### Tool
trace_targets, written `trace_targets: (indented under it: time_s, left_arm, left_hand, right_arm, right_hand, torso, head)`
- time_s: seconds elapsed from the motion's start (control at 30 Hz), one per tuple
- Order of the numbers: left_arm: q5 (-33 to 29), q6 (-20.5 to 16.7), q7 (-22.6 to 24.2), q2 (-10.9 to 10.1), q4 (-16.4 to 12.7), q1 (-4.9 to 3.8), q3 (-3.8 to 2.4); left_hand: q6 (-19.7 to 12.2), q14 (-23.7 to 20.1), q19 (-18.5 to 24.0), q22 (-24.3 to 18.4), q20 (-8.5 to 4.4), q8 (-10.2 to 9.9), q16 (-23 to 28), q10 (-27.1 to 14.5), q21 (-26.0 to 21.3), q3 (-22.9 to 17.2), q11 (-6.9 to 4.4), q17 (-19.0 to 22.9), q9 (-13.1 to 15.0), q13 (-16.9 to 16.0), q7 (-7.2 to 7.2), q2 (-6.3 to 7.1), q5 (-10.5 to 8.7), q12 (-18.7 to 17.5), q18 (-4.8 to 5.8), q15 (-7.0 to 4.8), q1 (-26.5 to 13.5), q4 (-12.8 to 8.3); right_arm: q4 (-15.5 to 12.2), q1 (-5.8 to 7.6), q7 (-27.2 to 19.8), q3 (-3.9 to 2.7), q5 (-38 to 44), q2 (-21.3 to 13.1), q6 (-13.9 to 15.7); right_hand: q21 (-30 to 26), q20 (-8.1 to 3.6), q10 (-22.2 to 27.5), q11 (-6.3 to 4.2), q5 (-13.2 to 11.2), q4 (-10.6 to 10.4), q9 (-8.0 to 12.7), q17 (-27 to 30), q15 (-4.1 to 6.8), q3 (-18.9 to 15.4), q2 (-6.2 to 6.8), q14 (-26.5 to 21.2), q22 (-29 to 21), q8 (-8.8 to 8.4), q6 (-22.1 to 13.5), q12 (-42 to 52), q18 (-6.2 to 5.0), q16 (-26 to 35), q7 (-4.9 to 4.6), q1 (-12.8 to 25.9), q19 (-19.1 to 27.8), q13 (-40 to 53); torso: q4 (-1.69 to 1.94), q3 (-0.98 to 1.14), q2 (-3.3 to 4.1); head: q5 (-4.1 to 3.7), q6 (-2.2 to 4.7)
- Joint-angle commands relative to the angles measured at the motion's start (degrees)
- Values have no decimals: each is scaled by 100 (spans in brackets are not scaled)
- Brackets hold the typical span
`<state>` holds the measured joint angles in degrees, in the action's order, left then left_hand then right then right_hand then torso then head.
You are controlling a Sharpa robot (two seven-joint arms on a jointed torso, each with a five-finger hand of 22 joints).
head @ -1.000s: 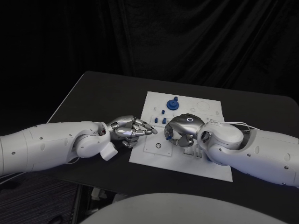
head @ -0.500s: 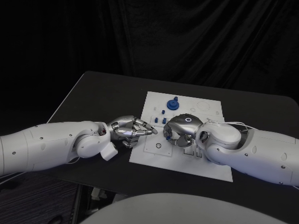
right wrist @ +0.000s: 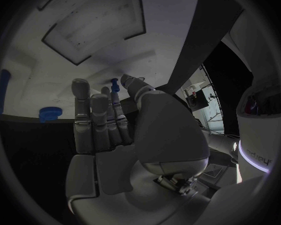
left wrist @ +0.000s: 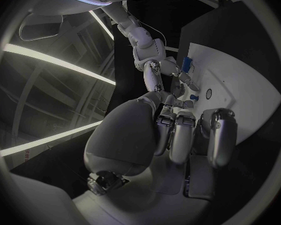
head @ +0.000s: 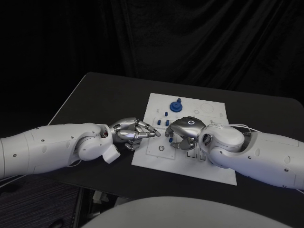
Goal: Assemble the parts on the task board
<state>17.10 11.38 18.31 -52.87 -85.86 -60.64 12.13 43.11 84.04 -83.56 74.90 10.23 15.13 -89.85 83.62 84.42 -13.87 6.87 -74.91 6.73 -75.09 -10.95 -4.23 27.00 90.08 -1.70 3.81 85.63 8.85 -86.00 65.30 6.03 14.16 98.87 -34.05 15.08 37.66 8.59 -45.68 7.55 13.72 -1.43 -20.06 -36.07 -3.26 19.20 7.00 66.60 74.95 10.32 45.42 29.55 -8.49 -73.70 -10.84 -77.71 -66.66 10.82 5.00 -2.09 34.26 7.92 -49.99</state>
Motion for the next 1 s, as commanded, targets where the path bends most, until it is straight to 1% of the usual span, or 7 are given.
trace_targets:
  time_s: [0.03, 0.27, 0.47, 0.57, 0.67, 0.87, 1.0]
  left_arm:
    - [-40, 41, 64, 11, -10, 11, -4]
    - [-40, 30, 67, 0, -14, 11, -4]
    - [-40, -123, 132, -45, -62, 10, -4]
    - [-40, -350, 241, -122, -146, 9, -5]
    - [-36, -559, 370, -203, -224, 3, -6]
    - [358, -1143, 735, -340, -295, -134, -6]
    - [1009, -1537, 883, -346, -229, -232, -6]
  left_hand:
    - [34, 596, 39, 1232, 1, 33, -15, 638, -36, -30, -20, -1509, 2, -1491, 4, 28, 18, -8, -33, 7, -50, -1]
    - [34, 596, 39, 1232, 1, 33, -15, 638, -36, -30, -20, -1509, 2, -1491, 4, 28, 18, -8, -33, 7, -50, -1]
    - [59, 596, 57, 1224, 0, 47, -15, 638, -52, -47, -24, -1509, 5, -1491, 11, 31, 32, -8, -39, 5, -66, -3]
    - [90, 596, 169, 1177, -8, 70, -15, 638, -153, -88, -37, -1509, 9, -1491, 22, 58, 73, -8, -73, -7, -91, -26]
    - [90, 596, 386, 1079, -34, 87, -15, 638, -359, -250, -56, -1509, 1, -1491, 32, 115, 100, -8, -137, -31, -147, -95]
    - [114, 596, 697, 944, -48, 115, -15, 49, -658, -567, -62, -1509, -8, -1204, 32, 211, 81, -364, -221, -42, -232, -251]
    - [177, 596, 871, 871, -54, 138, -15, -117, -825, -719, -69, -1509, -6, -1112, 42, 252, 6, -476, -267, -48, -253, -315]
  right_arm:
    - [-3, -14, 109, -2, 42, -1, -109]
    - [-70, -13, 101, -4, 42, -76, 93]
    - [-263, 75, 28, -10, -94, -306, 466]
    - [-411, 236, 13, -11, -302, -465, 572]
    - [-546, 407, 10, -11, -504, -618, 603]
    - [-857, 815, 97, -9, -901, -1072, 541]
    - [-911, 955, 201, -8, -985, -1304, 416]
  right_hand:
    - [-193, 61, 414, 59, -110, -11, 163, 129, -45, -182, -3, -178, 170, -157, -218, 116, -120, 9, 31, 16, 140, 96]
    - [-499, 197, 1282, 207, -372, -122, 490, 315, -183, -725, -45, -443, 116, -403, -704, 432, -168, -33, 157, -4, 335, 254]
    - [-542, 288, 1844, 307, -376, -279, 692, 476, -274, -1119, -63, -633, 116, -412, -865, 722, -176, -75, 220, -188, 401, 328]
    - [-524, 298, 1930, 299, 117, -172, 739, 464, -264, -1004, -198, -654, 128, -307, -729, 930, -192, -126, 149, -598, 411, 352]
    - [-489, 281, 1915, 279, 312, -97, 775, 482, -240, -902, -247, -655, 135, -236, -652, 1064, -195, -142, 135, -713, 405, 354]
    - [-314, 243, 1808, 243, 428, -25, 814, 395, -201, -749, -322, -541, 166, -124, -494, 1202, -180, -199, 97, -793, 323, 325]
    - [109, 200, 1645, 192, 347, -64, 853, 198, -153, -682, -300, -277, 243, -16, -249, 1224, -119, -278, 40, -699, 65, 228]
  torso:
    - [2, 0, 5]
    - [-4, 3, 2]
    - [-12, 4, -6]
    - [-8, 9, -5]
    - [-8, 13, -6]
    - [-3, 2, -17]
    - [-6, -3, -9]
  head:
    - [-12, -1]
    - [-1, -1]
    - [-10, -1]
    - [-47, -1]
    - [-76, -1]
    - [-123, -1]
    - [-168, -1]
